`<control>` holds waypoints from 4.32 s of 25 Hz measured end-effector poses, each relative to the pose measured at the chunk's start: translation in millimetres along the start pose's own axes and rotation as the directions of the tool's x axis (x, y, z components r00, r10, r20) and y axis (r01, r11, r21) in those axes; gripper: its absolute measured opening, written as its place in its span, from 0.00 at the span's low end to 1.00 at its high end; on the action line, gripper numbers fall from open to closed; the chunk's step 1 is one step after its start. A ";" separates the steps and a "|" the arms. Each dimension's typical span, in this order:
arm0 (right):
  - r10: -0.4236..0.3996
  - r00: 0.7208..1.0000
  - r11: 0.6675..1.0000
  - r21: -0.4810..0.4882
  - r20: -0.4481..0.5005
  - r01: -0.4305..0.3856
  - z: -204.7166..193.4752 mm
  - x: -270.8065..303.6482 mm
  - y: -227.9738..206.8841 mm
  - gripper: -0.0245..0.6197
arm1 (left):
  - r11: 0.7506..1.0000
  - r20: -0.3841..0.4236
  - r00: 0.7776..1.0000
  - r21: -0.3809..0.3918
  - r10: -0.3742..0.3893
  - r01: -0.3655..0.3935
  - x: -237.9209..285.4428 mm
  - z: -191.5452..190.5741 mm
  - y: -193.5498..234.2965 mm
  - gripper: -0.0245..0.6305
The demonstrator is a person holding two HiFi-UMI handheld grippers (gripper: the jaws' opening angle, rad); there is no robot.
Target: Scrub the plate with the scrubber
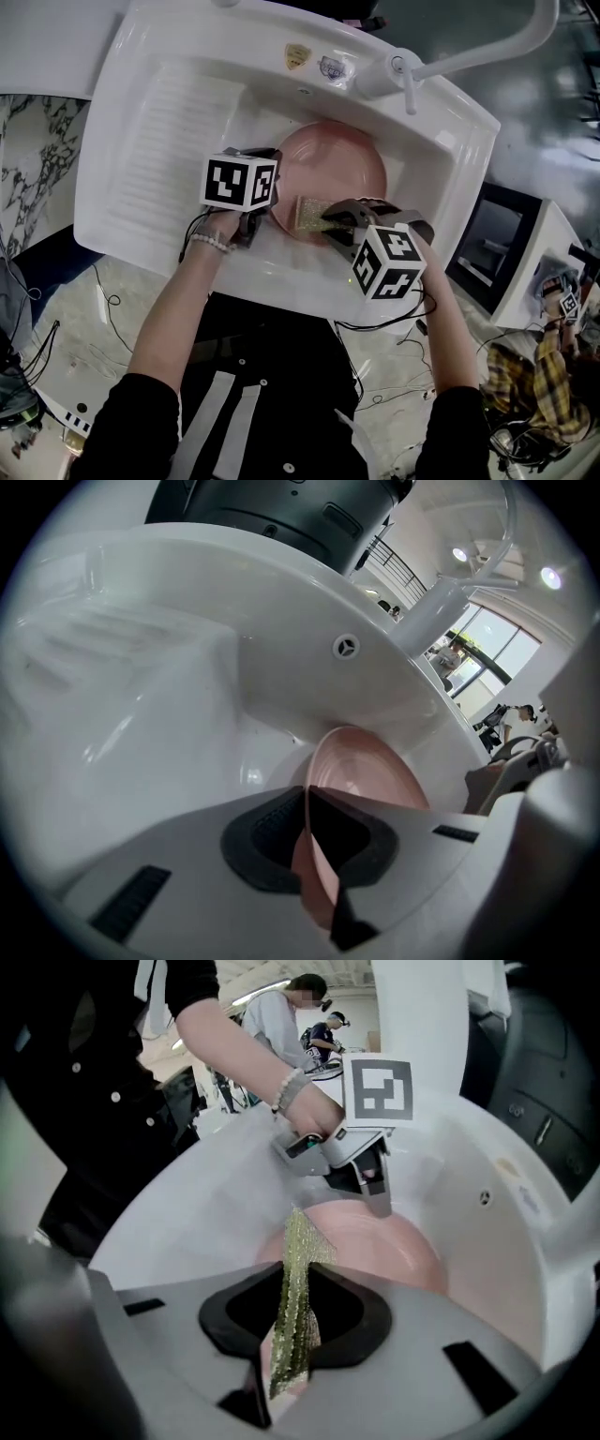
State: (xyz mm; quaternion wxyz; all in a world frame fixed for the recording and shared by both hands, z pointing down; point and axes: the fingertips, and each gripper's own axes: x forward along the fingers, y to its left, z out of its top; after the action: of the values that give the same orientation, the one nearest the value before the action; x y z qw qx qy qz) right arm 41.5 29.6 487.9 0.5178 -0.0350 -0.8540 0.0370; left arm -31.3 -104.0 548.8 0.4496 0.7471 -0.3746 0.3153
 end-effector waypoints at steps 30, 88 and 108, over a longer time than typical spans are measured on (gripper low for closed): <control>-0.407 0.884 0.901 -0.257 -0.231 0.348 -70.2 36.2 -101.5 0.16 | 1.000 0.019 1.000 0.007 -0.004 0.004 -3.0 2.1 -1.5 0.06; -0.039 0.958 0.875 0.472 0.283 -0.103 39.9 -2.9 11.1 0.16 | 1.000 0.002 1.000 0.009 -0.025 0.025 -6.1 8.3 -7.9 0.13; -0.796 0.576 0.471 0.789 0.187 0.394 61.6 -183.2 -52.4 0.16 | 0.933 0.325 0.945 0.352 -0.046 -0.076 -154.4 92.5 -91.5 0.04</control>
State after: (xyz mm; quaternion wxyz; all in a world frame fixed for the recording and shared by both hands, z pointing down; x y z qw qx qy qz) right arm 70.2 -42.2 303.2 0.2083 0.4818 -0.8365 0.1576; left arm -22.2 -116.4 347.4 0.2344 0.8556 -0.3858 0.2533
